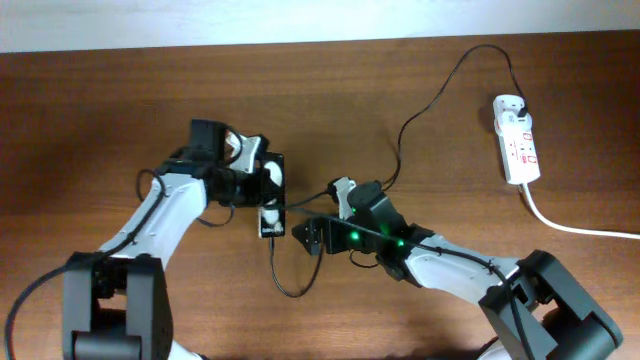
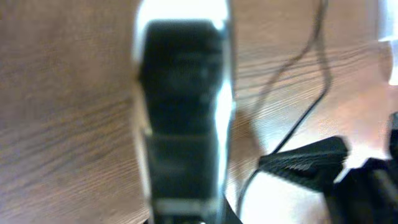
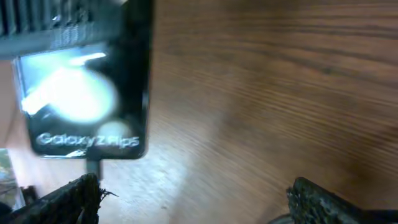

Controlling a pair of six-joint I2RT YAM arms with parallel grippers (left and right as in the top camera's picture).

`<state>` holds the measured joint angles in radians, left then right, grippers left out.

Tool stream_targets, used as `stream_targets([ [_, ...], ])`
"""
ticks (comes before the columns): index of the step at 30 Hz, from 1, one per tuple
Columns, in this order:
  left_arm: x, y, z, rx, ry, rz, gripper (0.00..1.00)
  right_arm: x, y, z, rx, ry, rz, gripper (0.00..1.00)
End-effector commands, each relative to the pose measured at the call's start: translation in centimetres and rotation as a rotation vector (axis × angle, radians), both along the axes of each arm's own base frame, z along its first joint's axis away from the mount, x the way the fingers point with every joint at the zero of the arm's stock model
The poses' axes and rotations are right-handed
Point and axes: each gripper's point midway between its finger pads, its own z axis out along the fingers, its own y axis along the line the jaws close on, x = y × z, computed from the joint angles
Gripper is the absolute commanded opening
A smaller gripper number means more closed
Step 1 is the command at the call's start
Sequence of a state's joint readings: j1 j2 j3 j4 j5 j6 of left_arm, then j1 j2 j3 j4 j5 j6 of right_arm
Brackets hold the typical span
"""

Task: Plug charger to phone and switch on socket
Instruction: 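Lower the plugged phone flat onto the table with both grippers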

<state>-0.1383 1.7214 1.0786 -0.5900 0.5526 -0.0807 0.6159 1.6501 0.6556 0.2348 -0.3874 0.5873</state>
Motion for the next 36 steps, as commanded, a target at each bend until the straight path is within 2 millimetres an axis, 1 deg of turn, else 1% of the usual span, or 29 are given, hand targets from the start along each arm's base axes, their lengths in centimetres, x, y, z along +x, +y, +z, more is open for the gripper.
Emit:
stream_targets([
  [1,-0.3,1.3,-2.5,0.163,0.065,0.090,0.00,0.7,-1.8,-0.3,-0.017,0.017,-0.020,0.99],
  [3,-0.2,1.5,-3.8,0.175,0.103,0.131,0.00,0.3,-2.4,-0.7,-0.007,0.068,-0.017,0.99],
  [5,-0.2,1.5,-5.2,0.178,0.137,0.144,0.00,-1.2,-2.5,-1.3,-0.009,0.141,0.015,0.99],
  [7,-0.5,1.5,-6.4,0.185,0.174,0.148,0.00,-2.4,-3.1,-2.2,-0.052,0.184,0.035,0.99],
  [9,-0.2,1.5,-6.8,0.184,0.169,0.149,0.01,-2.1,-3.1,-2.1,-0.061,0.140,0.061,0.99],
  [11,0.1,1.4,-6.8,0.180,0.158,0.150,0.07,-1.4,-2.7,-1.6,-0.042,0.103,0.060,0.99],
  [12,0.1,1.4,-6.8,0.180,0.155,0.150,0.13,-1.4,-2.7,-1.5,-0.040,0.100,0.060,0.99],
  [13,0.1,1.4,-6.8,0.180,0.155,0.150,0.23,-1.4,-2.7,-1.5,-0.039,0.098,0.060,0.99],
  [15,0.1,1.4,-6.8,0.180,0.156,0.150,0.25,-1.2,-2.6,-1.3,-0.035,0.090,0.060,0.99],
  [17,0.1,1.4,-6.7,0.180,0.155,0.150,0.31,-1.2,-2.6,-1.3,-0.034,0.089,0.060,0.99],
  [18,0.1,1.4,-6.7,0.180,0.154,0.150,0.33,-1.2,-2.6,-1.3,-0.034,0.089,0.060,0.99],
  [20,0.1,1.4,-6.7,0.180,0.154,0.150,0.40,-1.2,-2.6,-1.3,-0.034,0.089,0.060,0.99],
  [24,0.1,1.4,-6.7,0.180,0.155,0.150,0.43,-1.2,-2.6,-1.3,-0.034,0.089,0.060,0.99],
  [33,0.2,1.4,-6.7,0.180,0.154,0.150,0.43,-1.2,-2.6,-1.3,-0.034,0.089,0.060,0.99],
  [34,0.2,1.4,-6.7,0.180,0.154,0.150,0.45,-1.2,-2.6,-1.3,-0.034,0.089,0.060,0.99],
  [36,0.2,1.4,-6.7,0.180,0.153,0.150,0.46,-1.2,-2.6,-1.3,-0.034,0.089,0.060,0.99],
])
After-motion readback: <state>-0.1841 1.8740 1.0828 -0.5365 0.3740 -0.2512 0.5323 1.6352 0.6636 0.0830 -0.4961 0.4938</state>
